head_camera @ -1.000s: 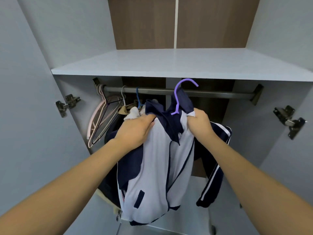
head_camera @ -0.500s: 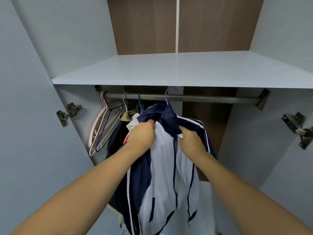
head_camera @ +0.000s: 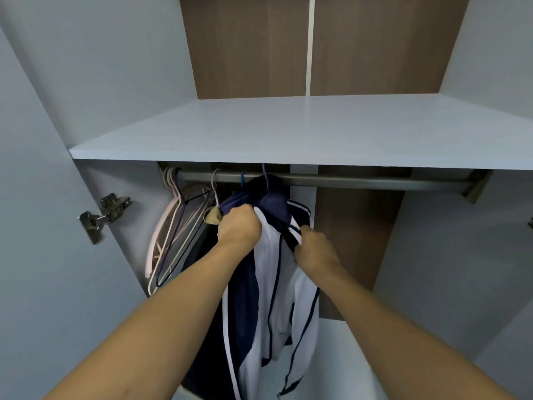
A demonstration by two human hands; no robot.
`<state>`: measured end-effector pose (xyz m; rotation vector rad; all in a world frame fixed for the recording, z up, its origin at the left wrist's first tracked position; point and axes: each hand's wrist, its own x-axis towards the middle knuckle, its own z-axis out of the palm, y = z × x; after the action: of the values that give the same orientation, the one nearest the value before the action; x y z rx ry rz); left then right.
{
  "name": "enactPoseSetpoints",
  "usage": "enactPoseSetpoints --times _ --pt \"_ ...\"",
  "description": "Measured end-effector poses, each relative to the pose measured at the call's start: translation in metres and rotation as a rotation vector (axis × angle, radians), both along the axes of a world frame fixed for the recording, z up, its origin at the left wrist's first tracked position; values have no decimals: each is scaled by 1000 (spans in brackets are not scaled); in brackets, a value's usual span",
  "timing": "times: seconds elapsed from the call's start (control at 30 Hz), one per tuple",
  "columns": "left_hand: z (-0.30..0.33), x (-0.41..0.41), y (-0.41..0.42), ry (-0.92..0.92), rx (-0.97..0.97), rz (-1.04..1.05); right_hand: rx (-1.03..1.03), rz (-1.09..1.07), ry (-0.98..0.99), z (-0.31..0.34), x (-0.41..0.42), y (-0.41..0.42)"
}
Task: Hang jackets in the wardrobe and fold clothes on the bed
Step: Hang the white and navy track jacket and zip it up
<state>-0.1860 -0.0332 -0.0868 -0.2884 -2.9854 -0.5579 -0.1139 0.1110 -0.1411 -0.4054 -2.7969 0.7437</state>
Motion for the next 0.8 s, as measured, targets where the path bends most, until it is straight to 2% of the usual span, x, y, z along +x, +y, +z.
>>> enactPoseSetpoints --times 0.1,0.23,0.4,0.6,0.7,0.8 --pt "-22 -16 3 -16 -8 15 -3 -43 49 -25 -16 -6" --pt "-65 -25 9 30 -114 26 44 -59 68 -75 -27 -6" --pt "-108 -25 18 364 -308 -6 16 -76 195 -131 -47 5" --pt "-187 -20 21 868 -611 63 -224 -66 416 -221 -82 18" --pt "-243 -18 27 942 -756 -9 -283 -68 455 -270 -99 30" --pt "-314 -10 38 905 -971 -170 -277 -71 441 -323 -108 37"
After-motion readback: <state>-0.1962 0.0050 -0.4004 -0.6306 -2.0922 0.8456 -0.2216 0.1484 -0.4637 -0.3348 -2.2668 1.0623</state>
